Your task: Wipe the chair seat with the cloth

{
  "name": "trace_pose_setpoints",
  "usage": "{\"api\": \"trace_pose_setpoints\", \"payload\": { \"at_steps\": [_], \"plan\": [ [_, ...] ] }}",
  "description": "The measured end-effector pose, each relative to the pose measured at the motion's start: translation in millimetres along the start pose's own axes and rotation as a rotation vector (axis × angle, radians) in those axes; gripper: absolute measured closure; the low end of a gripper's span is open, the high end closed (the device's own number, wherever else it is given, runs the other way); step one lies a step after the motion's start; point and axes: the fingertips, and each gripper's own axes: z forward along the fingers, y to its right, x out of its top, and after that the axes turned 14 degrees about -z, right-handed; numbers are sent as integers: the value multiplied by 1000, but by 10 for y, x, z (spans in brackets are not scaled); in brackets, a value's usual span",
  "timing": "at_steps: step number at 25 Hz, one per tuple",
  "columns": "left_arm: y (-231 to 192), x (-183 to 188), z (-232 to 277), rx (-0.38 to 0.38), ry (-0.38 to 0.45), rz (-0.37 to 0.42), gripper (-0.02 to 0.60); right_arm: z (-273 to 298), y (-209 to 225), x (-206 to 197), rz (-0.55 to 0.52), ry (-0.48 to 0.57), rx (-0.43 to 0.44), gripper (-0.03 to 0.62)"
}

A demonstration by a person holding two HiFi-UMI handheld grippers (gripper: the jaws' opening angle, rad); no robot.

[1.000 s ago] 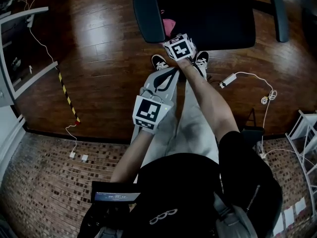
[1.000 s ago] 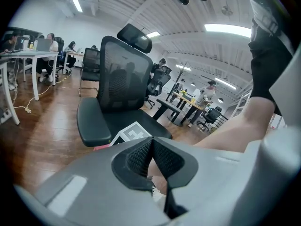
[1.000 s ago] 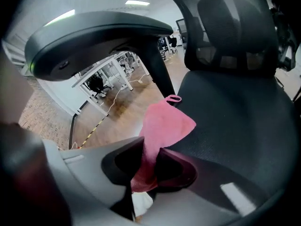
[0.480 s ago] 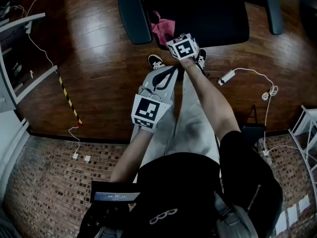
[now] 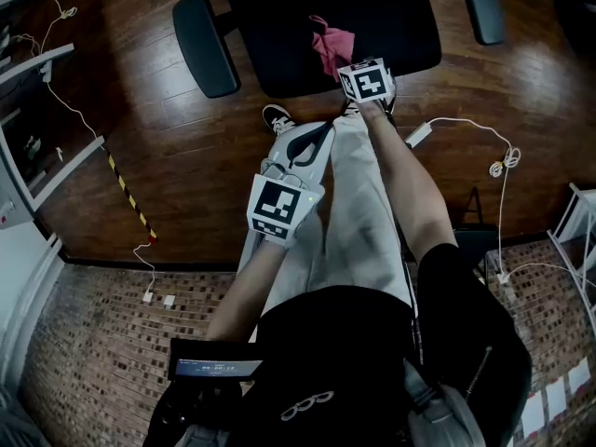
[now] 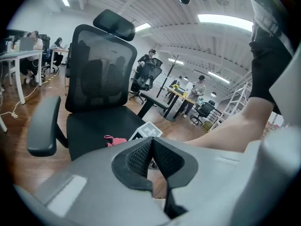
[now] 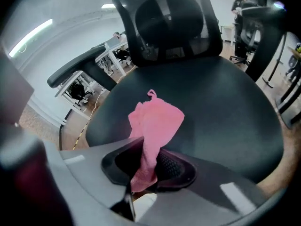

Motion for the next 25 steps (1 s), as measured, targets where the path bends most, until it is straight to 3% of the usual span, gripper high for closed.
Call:
{"api": "trace_pose_setpoints", "payload": {
  "at_steps": [12, 25],
  "plan": [
    [531, 55, 565, -55, -30, 28, 589, -764, 1338, -519, 155, 29, -169, 523],
    [662, 114, 716, -68, -35, 37, 589, -1365, 2068, -1053, 188, -8, -321, 523]
  ]
}}
